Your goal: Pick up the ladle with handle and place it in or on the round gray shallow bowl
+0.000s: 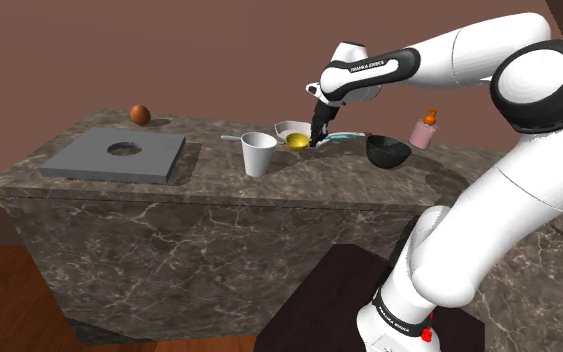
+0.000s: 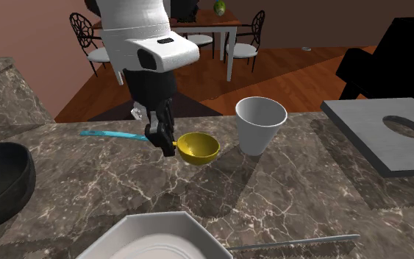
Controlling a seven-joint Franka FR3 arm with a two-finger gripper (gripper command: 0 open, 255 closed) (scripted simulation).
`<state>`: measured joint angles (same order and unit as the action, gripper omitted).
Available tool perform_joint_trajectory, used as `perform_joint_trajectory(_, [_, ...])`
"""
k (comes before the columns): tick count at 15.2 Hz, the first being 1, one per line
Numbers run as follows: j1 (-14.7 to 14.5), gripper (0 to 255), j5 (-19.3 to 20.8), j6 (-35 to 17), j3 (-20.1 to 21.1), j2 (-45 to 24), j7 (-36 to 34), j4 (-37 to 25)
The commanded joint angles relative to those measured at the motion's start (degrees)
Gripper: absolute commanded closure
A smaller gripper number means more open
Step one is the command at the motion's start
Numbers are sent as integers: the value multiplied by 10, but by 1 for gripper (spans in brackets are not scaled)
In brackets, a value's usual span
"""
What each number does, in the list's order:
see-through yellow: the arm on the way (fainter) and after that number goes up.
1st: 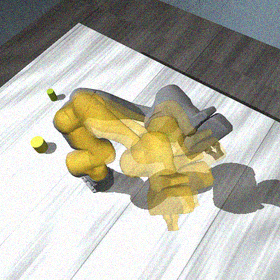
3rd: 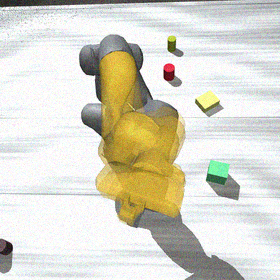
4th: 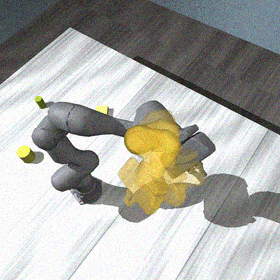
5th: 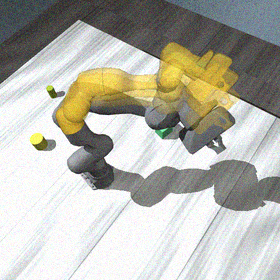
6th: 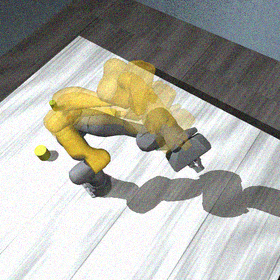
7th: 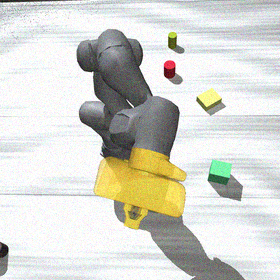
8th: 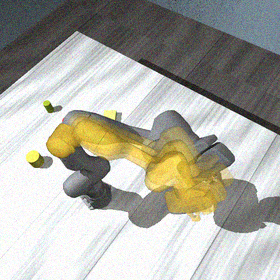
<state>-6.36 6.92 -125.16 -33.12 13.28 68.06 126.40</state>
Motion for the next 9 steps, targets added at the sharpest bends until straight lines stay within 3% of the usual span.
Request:
perform_joint_trajectory(1, [0,255,1,16,2,4,-2,-12])
perform_joint_trajectory(9, [-1,255,5,78,11,17,-6,-63])
